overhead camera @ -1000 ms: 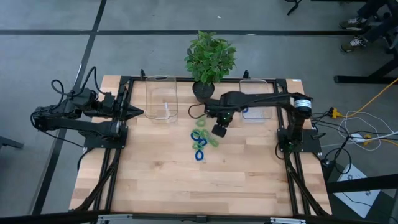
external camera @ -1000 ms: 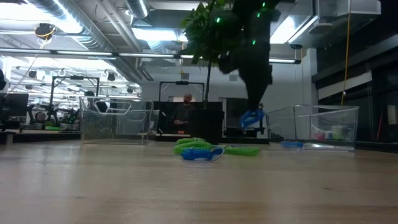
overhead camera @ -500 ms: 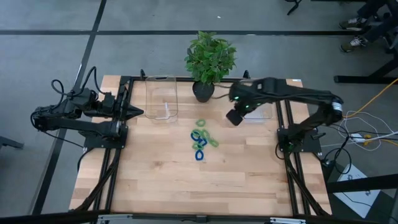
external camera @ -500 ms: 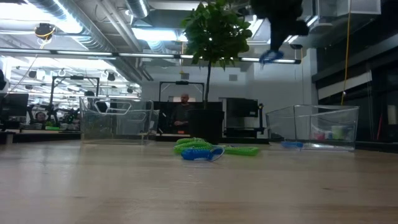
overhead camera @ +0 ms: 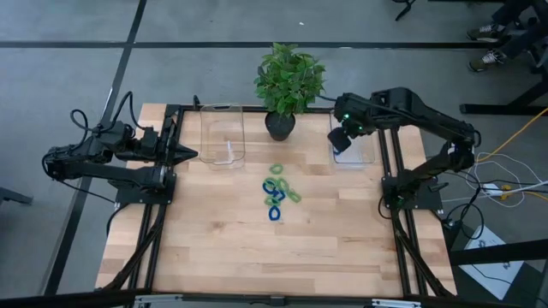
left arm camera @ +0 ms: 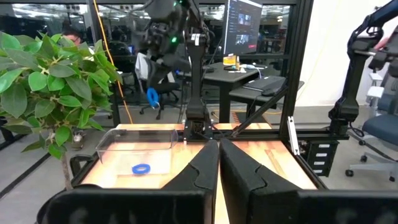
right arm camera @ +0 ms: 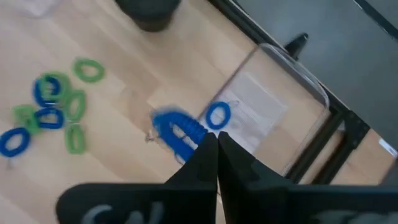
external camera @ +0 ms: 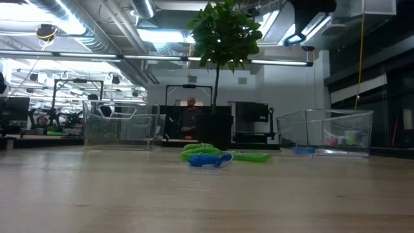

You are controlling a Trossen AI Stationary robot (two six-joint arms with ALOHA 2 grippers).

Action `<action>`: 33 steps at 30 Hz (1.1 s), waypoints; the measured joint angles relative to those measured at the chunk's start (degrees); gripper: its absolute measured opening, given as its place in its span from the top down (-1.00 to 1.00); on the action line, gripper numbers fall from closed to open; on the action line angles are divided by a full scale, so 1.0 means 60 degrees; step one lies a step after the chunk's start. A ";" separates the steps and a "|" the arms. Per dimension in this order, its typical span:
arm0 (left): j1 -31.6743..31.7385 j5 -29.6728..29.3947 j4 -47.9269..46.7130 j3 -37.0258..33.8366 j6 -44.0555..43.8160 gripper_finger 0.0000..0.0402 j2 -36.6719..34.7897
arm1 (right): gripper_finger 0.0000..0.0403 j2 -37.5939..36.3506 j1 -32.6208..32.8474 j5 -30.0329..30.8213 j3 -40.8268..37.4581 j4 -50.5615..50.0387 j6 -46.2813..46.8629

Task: Sort spring keychains
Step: Put the blue spring keychain into the right transparent bin

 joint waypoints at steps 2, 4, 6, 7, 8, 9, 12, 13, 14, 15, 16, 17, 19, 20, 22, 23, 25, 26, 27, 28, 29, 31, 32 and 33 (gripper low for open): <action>0.0004 0.0000 0.0000 0.0000 0.0003 0.96 0.0000 | 1.00 0.0011 -0.0172 0.0067 -0.0274 0.0058 0.0036; 0.0003 0.0000 0.0001 0.0000 0.0002 0.96 0.0000 | 1.00 0.0007 -0.0338 0.0136 -0.0665 0.0008 0.0199; 0.0002 0.0000 0.0000 0.0000 0.0003 0.95 0.0000 | 1.00 0.0010 -0.0526 0.0155 -0.1075 0.0030 0.0330; 0.0000 0.0000 0.0004 0.0000 0.0002 0.95 0.0000 | 1.00 0.0011 -0.0623 0.0207 -0.1278 0.0022 0.0416; 0.0002 0.0000 0.0000 0.0000 0.0003 0.94 0.0000 | 1.00 0.0011 -0.0702 0.0325 -0.1461 0.0015 0.0480; 0.0001 0.0000 0.0000 0.0000 0.0003 0.94 0.0003 | 1.00 0.0011 -0.0771 0.0445 -0.1626 0.0029 0.0568; 0.0001 0.0000 0.0000 0.0000 0.0001 0.94 0.0003 | 1.00 0.0011 -0.0999 0.0729 -0.2146 0.0019 0.0745; 0.0000 0.0000 0.0000 0.0000 0.0001 0.95 0.0004 | 1.00 0.0011 -0.1094 0.0735 -0.2295 0.0036 0.0727; 0.0000 0.0000 0.0004 0.0000 0.0000 0.95 0.0000 | 1.00 0.0011 -0.1194 0.0728 -0.2444 0.0033 0.0695; 0.0001 0.0000 0.0000 0.0000 0.0003 0.96 0.0000 | 1.00 0.0011 -0.1290 0.0728 -0.2608 0.0026 0.0672; 0.0000 0.0000 0.0000 0.0000 0.0003 0.96 0.0004 | 1.00 0.0011 -0.1386 0.0728 -0.2778 0.0022 0.0665; 0.0002 0.0000 0.0000 0.0000 0.0003 0.96 0.0003 | 1.00 0.0011 -0.1465 0.0728 -0.2944 0.0032 0.0662; 0.0003 0.0000 0.0000 0.0000 0.0000 0.95 0.0003 | 0.99 0.0011 -0.1595 0.0731 -0.3281 0.0029 0.0654; 0.0000 0.0000 0.0000 0.0000 0.0000 0.95 0.0004 | 0.99 0.0011 -0.1649 0.0730 -0.3451 0.0015 0.0649; 0.0000 0.0000 0.0003 0.0000 0.0003 0.94 0.0000 | 0.99 0.0011 -0.1712 0.0728 -0.3773 0.0037 0.0622; 0.0001 0.0000 0.0000 0.0000 0.0002 0.94 0.0001 | 0.99 0.0011 -0.1739 0.0727 -0.3939 0.0052 0.0635; 0.0004 0.0000 0.0002 0.0000 0.0000 0.94 0.0000 | 0.98 0.0011 -0.1753 0.0725 -0.4217 0.0067 0.0657; 0.0001 0.0000 0.0000 0.0000 0.0003 0.95 0.0000 | 0.96 0.0011 -0.1753 0.0725 -0.4319 0.0093 0.0654; 0.0000 0.0000 0.0000 0.0000 0.0003 0.95 0.0001 | 0.94 0.0011 -0.1753 0.0728 -0.4422 0.0113 0.0650; 0.0003 0.0000 0.0000 0.0000 0.0003 0.96 0.0003 | 0.91 0.0011 -0.1753 0.0732 -0.4524 0.0125 0.0650; 0.0000 0.0000 0.0000 0.0000 0.0003 0.96 0.0000 | 0.88 0.0011 -0.1750 0.0728 -0.4624 0.0146 0.0650; 0.0003 0.0000 0.0000 0.0000 0.0000 0.96 0.0000 | 0.79 0.0011 -0.1749 0.0738 -0.4791 0.0192 0.0650; 0.0001 -0.0001 0.0000 0.0000 0.0001 0.95 0.0002 | 0.74 0.0011 -0.1749 0.0780 -0.4853 0.0187 0.0648; 0.0001 -0.0002 0.0001 0.0000 0.0001 0.95 0.0004 | 0.68 0.0011 -0.1749 0.0803 -0.4901 0.0184 0.0648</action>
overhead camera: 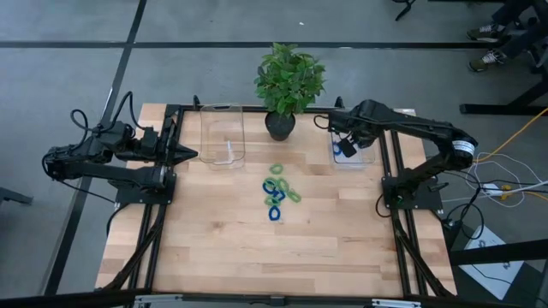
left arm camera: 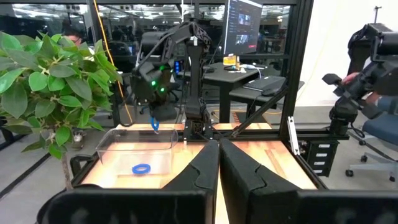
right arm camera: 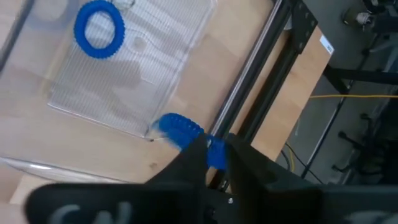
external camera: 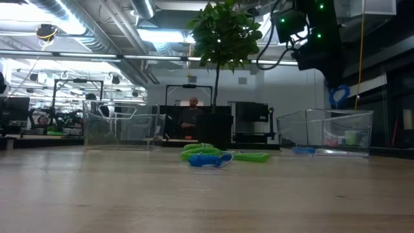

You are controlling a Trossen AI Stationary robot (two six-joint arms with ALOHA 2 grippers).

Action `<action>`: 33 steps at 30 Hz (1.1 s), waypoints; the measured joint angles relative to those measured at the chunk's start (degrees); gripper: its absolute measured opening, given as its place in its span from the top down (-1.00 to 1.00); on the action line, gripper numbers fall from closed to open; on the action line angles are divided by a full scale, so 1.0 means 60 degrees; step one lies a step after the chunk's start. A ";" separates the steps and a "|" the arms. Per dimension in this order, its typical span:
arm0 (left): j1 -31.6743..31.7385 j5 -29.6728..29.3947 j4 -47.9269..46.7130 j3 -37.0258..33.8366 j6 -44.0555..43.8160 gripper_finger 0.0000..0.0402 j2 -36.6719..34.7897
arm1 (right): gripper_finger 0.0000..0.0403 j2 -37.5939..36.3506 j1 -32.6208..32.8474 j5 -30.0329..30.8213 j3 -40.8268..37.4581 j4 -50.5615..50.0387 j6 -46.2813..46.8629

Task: Sort spring keychains
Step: Put the blue spring keychain into the right transparent bin

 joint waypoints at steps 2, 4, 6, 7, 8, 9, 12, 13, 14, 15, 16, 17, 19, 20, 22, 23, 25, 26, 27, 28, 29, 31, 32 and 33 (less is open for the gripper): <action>-0.0001 0.0002 -0.0001 0.0000 0.0002 0.94 -0.0002 | 0.54 0.0000 0.0000 0.0005 -0.0084 0.0031 0.0015; -0.0001 0.0002 -0.0001 0.0000 0.0002 0.94 -0.0004 | 0.40 0.0000 0.0000 0.0009 -0.0091 0.0043 0.0010; 0.0003 0.0002 -0.0001 0.0000 0.0002 0.95 -0.0003 | 0.26 0.0000 0.0000 0.0003 -0.0090 0.0087 -0.0001; -0.0001 0.0002 -0.0001 0.0000 -0.0001 0.95 -0.0004 | 0.20 0.0000 0.0000 0.0001 -0.0092 0.0137 0.0000; -0.0001 0.0002 0.0003 0.0000 0.0001 0.95 0.0000 | 0.14 0.0000 0.0000 0.0001 -0.0090 0.0138 -0.0003; 0.0002 0.0002 0.0002 0.0000 0.0001 0.96 -0.0002 | 0.09 0.0000 0.0000 -0.0003 -0.0090 0.0141 -0.0020; -0.0001 0.0002 -0.0001 0.0000 0.0002 0.95 -0.0004 | -0.01 0.0000 0.0000 -0.0183 -0.0090 0.0351 -0.0042; -0.0001 0.0002 -0.0001 0.0000 0.0000 0.95 -0.0004 | -0.03 0.0000 0.0000 -0.0330 -0.0090 0.0492 -0.0079; 0.0000 0.0002 -0.0001 0.0000 0.0002 0.94 -0.0001 | -0.05 0.0000 0.0000 -0.0486 -0.0090 0.0649 -0.0145; -0.0001 0.0002 -0.0001 0.0000 0.0002 0.94 -0.0002 | -0.05 0.0000 0.0000 -0.0673 -0.0090 0.0846 -0.0211; 0.0000 0.0002 -0.0001 0.0000 -0.0002 0.94 0.0000 | -0.06 0.0000 0.0000 -0.0842 -0.0090 0.1038 -0.0232; 0.0000 0.0002 -0.0001 0.0000 0.0002 0.94 0.0000 | -0.06 0.0000 0.0008 -0.1030 -0.0090 0.1243 -0.0245; 0.0000 0.0002 -0.0001 0.0000 -0.0001 0.94 -0.0003 | -0.05 0.0000 0.0051 -0.1430 -0.0090 0.1642 -0.0249; 0.0003 0.0002 -0.0001 0.0000 0.0002 0.95 -0.0003 | -0.04 0.0000 0.0090 -0.1607 -0.0090 0.1826 -0.0249; 0.0000 0.0002 -0.0001 0.0000 -0.0002 0.96 -0.0004 | -0.02 0.0000 0.0166 -0.1888 -0.0090 0.2122 -0.0260; 0.0000 0.0002 -0.0001 0.0000 0.0001 0.96 -0.0004 | -0.01 0.0000 0.0215 -0.2018 -0.0090 0.2235 -0.0280; 0.0003 0.0002 -0.0001 0.0000 -0.0002 0.96 -0.0004 | 0.01 0.0000 0.0315 -0.2229 -0.0090 0.2396 -0.0332; 0.0003 0.0002 -0.0001 0.0000 0.0002 0.95 -0.0004 | 0.02 0.0000 0.0370 -0.2307 -0.0090 0.2446 -0.0448; 0.0002 0.0002 0.0000 0.0000 0.0002 0.94 -0.0004 | 0.03 0.0000 0.0429 -0.2405 -0.0090 0.2469 -0.0610; -0.0001 0.0001 -0.0001 0.0000 0.0001 0.94 -0.0003 | 0.04 0.0000 0.0492 -0.2502 -0.0090 0.2478 -0.0824; -0.0001 0.0002 -0.0001 0.0000 0.0002 0.94 0.0000 | 0.04 0.0000 0.0559 -0.2596 -0.0090 0.2494 -0.1050; 0.0002 0.0000 -0.0001 0.0000 0.0002 0.94 -0.0001 | 0.06 0.0000 0.0697 -0.2807 -0.0090 0.2589 -0.1580; 0.0000 -0.0001 -0.0001 0.0000 -0.0001 0.94 -0.0001 | 0.07 0.0000 0.0771 -0.2942 -0.0090 0.2663 -0.1885; -0.0001 0.0002 -0.0001 0.0000 -0.0001 0.95 -0.0004 | 0.08 0.0000 0.0852 -0.3101 -0.0090 0.2765 -0.2203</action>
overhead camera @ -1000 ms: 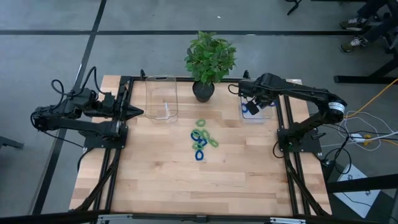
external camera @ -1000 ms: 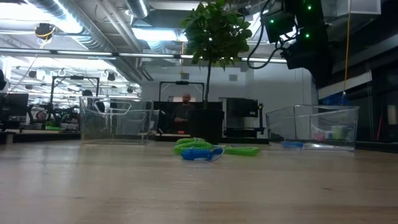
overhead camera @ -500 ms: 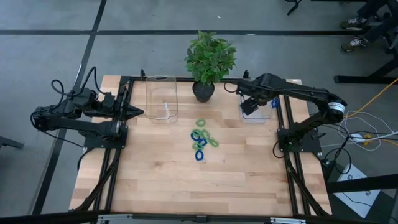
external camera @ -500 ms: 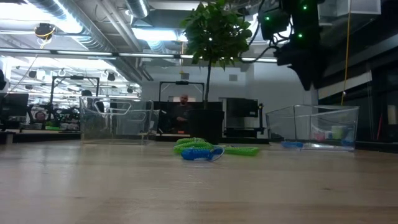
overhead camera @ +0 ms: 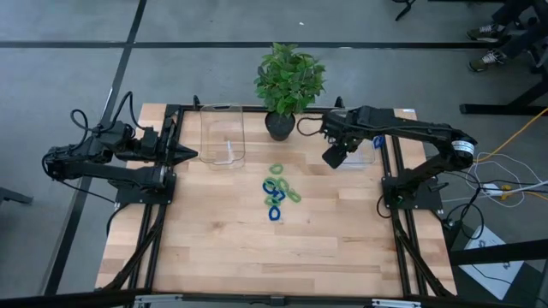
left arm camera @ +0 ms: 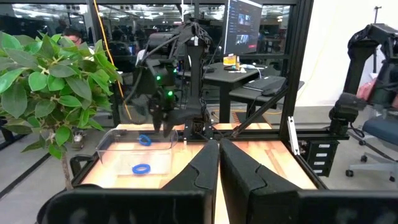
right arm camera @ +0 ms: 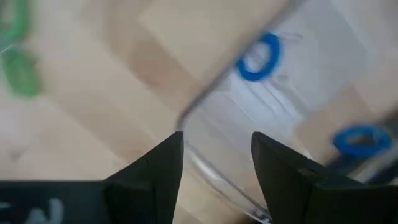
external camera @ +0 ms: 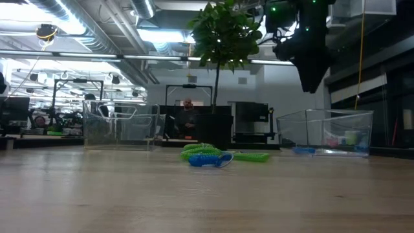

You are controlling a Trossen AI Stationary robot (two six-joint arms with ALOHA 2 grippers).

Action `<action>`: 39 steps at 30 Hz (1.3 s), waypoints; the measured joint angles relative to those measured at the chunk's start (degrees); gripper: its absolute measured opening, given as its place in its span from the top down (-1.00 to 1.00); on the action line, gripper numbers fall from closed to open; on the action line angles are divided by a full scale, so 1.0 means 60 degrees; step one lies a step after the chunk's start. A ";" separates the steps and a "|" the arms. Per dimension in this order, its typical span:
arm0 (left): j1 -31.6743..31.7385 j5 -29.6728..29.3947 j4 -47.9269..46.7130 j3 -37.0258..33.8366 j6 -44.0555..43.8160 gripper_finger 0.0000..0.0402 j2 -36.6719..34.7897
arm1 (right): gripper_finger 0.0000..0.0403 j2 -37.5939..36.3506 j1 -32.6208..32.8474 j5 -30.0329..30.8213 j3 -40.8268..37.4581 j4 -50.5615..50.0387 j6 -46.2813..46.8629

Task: Sort spring keychains
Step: Put the blue spring keychain into the right transparent bin

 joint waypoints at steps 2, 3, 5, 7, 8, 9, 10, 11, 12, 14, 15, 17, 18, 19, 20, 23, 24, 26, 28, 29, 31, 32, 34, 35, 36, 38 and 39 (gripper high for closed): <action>0.0002 -0.0001 0.0001 0.0000 0.0000 0.96 0.0002 | 0.09 0.0000 0.0155 -0.0368 0.0000 0.0287 -0.0635; 0.0002 -0.0002 0.0000 0.0000 0.0001 0.96 0.0003 | 0.09 0.0000 0.0237 -0.0558 0.0002 0.0482 -0.0914; 0.0000 0.0000 0.0001 0.0000 0.0003 0.96 0.0003 | 0.09 0.0000 0.0405 -0.0906 0.0004 0.0979 -0.1368; 0.0004 -0.0004 0.0000 0.0000 0.0000 0.95 0.0000 | 0.09 0.0000 0.0578 -0.1214 0.0004 0.1580 -0.1642; 0.0003 0.0000 0.0000 0.0000 0.0003 0.94 0.0003 | 0.09 0.0000 0.0654 -0.1380 0.0004 0.1897 -0.1756; 0.0000 0.0000 0.0003 0.0000 0.0002 0.94 0.0002 | 0.09 0.0000 0.0748 -0.1519 0.0004 0.2232 -0.1841; 0.0000 0.0000 0.0000 0.0000 0.0003 0.94 0.0003 | 0.09 0.0000 0.0831 -0.1632 0.0004 0.2567 -0.1895; 0.0000 0.0000 0.0000 0.0000 0.0004 0.94 0.0004 | 0.09 0.0000 0.0926 -0.1673 0.0004 0.2891 -0.1956; 0.0000 0.0000 0.0000 0.0000 0.0000 0.94 0.0003 | 0.10 0.0000 0.1029 -0.1672 0.0004 0.3220 -0.2036; 0.0004 -0.0001 0.0001 0.0000 0.0001 0.95 0.0001 | 0.10 0.0000 0.1218 -0.1673 0.0004 0.3828 -0.2124; 0.0001 -0.0001 0.0002 0.0000 0.0004 0.96 0.0003 | 0.10 0.0000 0.1307 -0.1675 0.0004 0.4120 -0.2172; 0.0003 -0.0004 0.0002 0.0000 0.0002 0.96 0.0002 | 0.10 0.0000 0.1510 -0.1673 0.0007 0.4629 -0.2353; 0.0002 0.0000 0.0000 0.0000 0.0002 0.96 0.0002 | 0.10 0.0000 0.1592 -0.1670 0.0007 0.4841 -0.2441; 0.0001 -0.0001 0.0000 0.0000 0.0003 0.95 0.0001 | 0.10 0.0000 0.1679 -0.1673 0.0007 0.5054 -0.2554; 0.0000 -0.0004 0.0003 0.0000 0.0004 0.95 0.0000 | 0.10 0.0000 0.1761 -0.1671 0.0007 0.5241 -0.2626; 0.0001 0.0000 0.0000 0.0000 0.0004 0.94 0.0003 | 0.10 0.0000 0.1973 -0.1669 0.0007 0.5694 -0.2904; 0.0002 -0.0002 0.0000 0.0000 0.0004 0.94 0.0000 | 0.10 0.0000 0.2030 -0.1662 0.0007 0.5821 -0.2978; 0.0002 -0.0002 0.0000 0.0000 0.0004 0.95 0.0002 | 0.10 0.0000 0.2139 -0.1659 0.0007 0.6005 -0.3065; 0.0000 0.0000 0.0000 0.0000 0.0000 0.96 0.0000 | 0.10 0.0000 0.2230 -0.1656 0.0007 0.6072 -0.3095; 0.0004 -0.0003 0.0000 0.0000 0.0004 0.96 0.0000 | 0.10 0.0000 0.2268 -0.1655 0.0007 0.6072 -0.3103; 0.0000 0.0000 0.0000 0.0000 0.0002 0.96 0.0003 | 0.10 0.0000 0.2336 -0.1652 0.0007 0.6070 -0.3116; 0.0004 -0.0002 0.0002 0.0002 0.0004 0.95 0.0000 | 0.10 0.0000 0.2373 -0.1651 0.0007 0.6070 -0.3115; 0.0001 0.0000 0.0000 0.0000 0.0001 0.94 0.0000 | 0.10 0.0004 0.2424 -0.1650 0.0007 0.6070 -0.3117; 0.0001 0.0000 0.0000 0.0000 0.0004 0.94 0.0000 | 0.10 0.0004 0.2441 -0.1644 0.0007 0.6067 -0.3127; 0.0000 0.0000 0.0000 0.0000 0.0000 0.94 0.0004 | 0.10 0.0035 0.2460 -0.1647 0.0007 0.6070 -0.3174; 0.0003 0.0000 0.0000 0.0000 0.0004 0.94 0.0003 | 0.10 0.0140 0.2513 -0.1644 0.0011 0.6062 -0.3352; 0.0000 0.0000 0.0000 0.0000 0.0004 0.95 0.0001 | 0.10 0.0233 0.2534 -0.1645 0.0011 0.6033 -0.3455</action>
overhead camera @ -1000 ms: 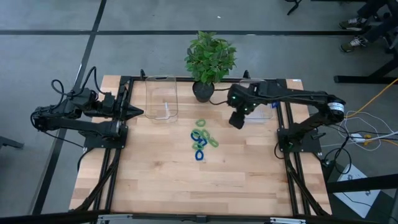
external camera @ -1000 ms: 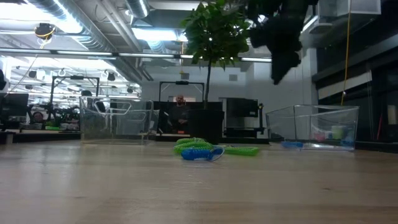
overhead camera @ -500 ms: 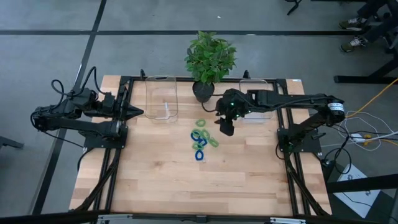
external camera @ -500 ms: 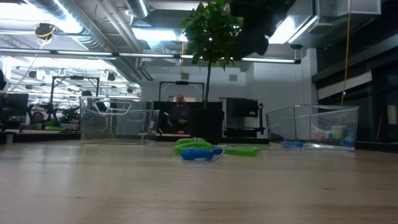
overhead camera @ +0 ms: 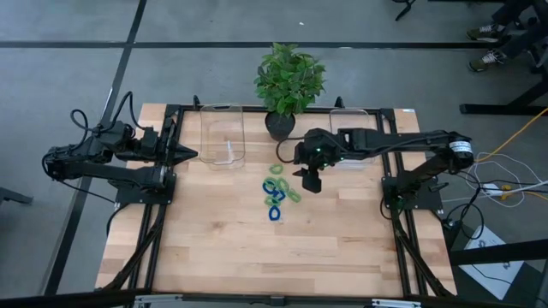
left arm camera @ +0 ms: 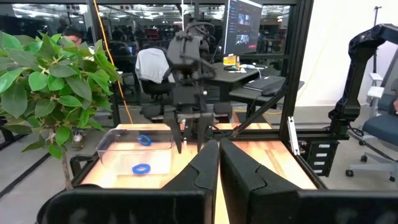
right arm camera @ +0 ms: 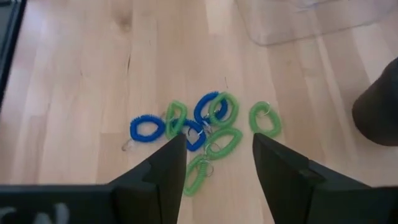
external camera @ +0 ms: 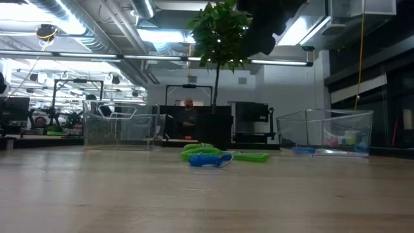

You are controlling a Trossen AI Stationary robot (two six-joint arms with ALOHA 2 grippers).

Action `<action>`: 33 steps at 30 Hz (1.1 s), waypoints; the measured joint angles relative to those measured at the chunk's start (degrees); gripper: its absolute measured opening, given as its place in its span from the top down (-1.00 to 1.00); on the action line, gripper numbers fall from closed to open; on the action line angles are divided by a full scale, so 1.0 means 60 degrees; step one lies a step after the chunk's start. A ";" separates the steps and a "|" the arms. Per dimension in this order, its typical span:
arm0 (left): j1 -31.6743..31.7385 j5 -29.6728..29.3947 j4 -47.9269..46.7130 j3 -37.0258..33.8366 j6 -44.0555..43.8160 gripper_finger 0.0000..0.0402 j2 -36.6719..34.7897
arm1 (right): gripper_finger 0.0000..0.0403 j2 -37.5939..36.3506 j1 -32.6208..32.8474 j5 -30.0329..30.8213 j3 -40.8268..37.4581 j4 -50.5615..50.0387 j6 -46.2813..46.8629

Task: Sort spring keychains
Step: Put the blue spring keychain into the right transparent bin

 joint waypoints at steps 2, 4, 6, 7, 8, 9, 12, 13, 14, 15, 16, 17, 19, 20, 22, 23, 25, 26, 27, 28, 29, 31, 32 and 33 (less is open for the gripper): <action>0.0003 0.0000 0.0000 0.0000 0.0000 0.96 -0.0001 | 0.10 0.0209 0.0068 -0.0002 0.0000 0.0007 -0.0167; 0.0001 0.0000 0.0001 0.0000 0.0000 0.96 0.0002 | 0.10 0.0462 0.0128 -0.0002 0.0000 0.0008 -0.0325; 0.0000 0.0000 0.0000 0.0000 0.0000 0.95 -0.0001 | 0.10 0.0708 0.0208 -0.0002 0.0000 0.0013 -0.0423; 0.0000 0.0000 0.0000 0.0000 0.0000 0.95 0.0002 | 0.10 0.0857 0.0216 -0.0005 0.0000 0.0022 -0.0434; 0.0002 -0.0002 0.0002 0.0000 -0.0002 0.94 0.0002 | 0.10 0.0993 0.0237 -0.0025 0.0000 0.0031 -0.0421; 0.0000 0.0000 0.0004 0.0000 0.0000 0.94 -0.0001 | 0.10 0.1157 0.0281 -0.0064 0.0000 0.0028 -0.0361; 0.0000 0.0000 0.0001 0.0000 0.0000 0.94 -0.0001 | 0.10 0.1632 0.0390 -0.0410 0.0000 0.0103 -0.0310; 0.0000 0.0000 0.0002 0.0000 -0.0001 0.94 -0.0001 | 0.10 0.1803 0.0452 -0.0528 0.0000 0.0156 -0.0307; 0.0002 0.0000 0.0000 0.0000 -0.0001 0.95 0.0002 | 0.10 0.1969 0.0525 -0.0654 0.0000 0.0264 -0.0302; 0.0004 0.0000 0.0000 0.0000 -0.0002 0.95 0.0001 | 0.10 0.2132 0.0599 -0.0774 0.0000 0.0365 -0.0277; 0.0000 -0.0002 0.0002 0.0000 0.0000 0.96 -0.0001 | 0.10 0.2294 0.0673 -0.0871 0.0000 0.0457 -0.0211; 0.0004 0.0000 0.0003 0.0000 0.0000 0.96 -0.0001 | 0.10 0.2443 0.0743 -0.0933 0.0000 0.0604 -0.0069; 0.0003 -0.0003 0.0000 0.0000 0.0000 0.95 -0.0001 | 0.10 0.2735 0.0875 -0.0946 0.0000 0.0982 0.0484; 0.0004 0.0000 0.0000 0.0000 -0.0003 0.95 -0.0001 | 0.10 0.2858 0.0921 -0.0942 0.0000 0.1177 0.0845; 0.0004 0.0000 0.0000 0.0000 -0.0002 0.94 -0.0001 | 0.10 0.3101 0.1029 -0.0937 0.0000 0.1587 0.1792; 0.0004 0.0000 0.0000 0.0000 0.0000 0.94 0.0001 | 0.10 0.3200 0.1080 -0.0916 0.0000 0.1764 0.2349; 0.0002 0.0000 0.0001 0.0000 -0.0002 0.94 -0.0001 | 0.10 0.3405 0.1202 -0.0793 0.0000 0.2110 0.3613; 0.0002 0.0000 0.0000 0.0000 -0.0004 0.94 0.0002 | 0.10 0.3477 0.1279 -0.0713 0.0000 0.2254 0.4234; 0.0000 0.0000 0.0000 0.0000 -0.0004 0.95 -0.0001 | 0.10 0.3570 0.1362 -0.0691 0.0000 0.2320 0.4718; 0.0000 0.0000 0.0004 0.0000 -0.0001 0.95 -0.0001 | 0.10 0.3652 0.1443 -0.0694 0.0000 0.2424 0.5119; 0.0004 0.0000 0.0000 0.0000 0.0000 0.96 -0.0001 | 0.10 0.3745 0.1533 -0.0691 0.0000 0.2480 0.5477; 0.0004 0.0000 0.0003 0.0000 -0.0002 0.96 -0.0001 | 0.10 0.3911 0.1694 -0.0685 0.0000 0.2420 0.6167; 0.0001 0.0000 0.0003 0.0000 0.0000 0.96 -0.0001 | 0.10 0.3990 0.1771 -0.0676 0.0000 0.2430 0.6502; 0.0000 0.0000 0.0000 0.0000 0.0000 0.95 0.0001 | 0.10 0.4054 0.1842 -0.0679 0.0000 0.2424 0.6847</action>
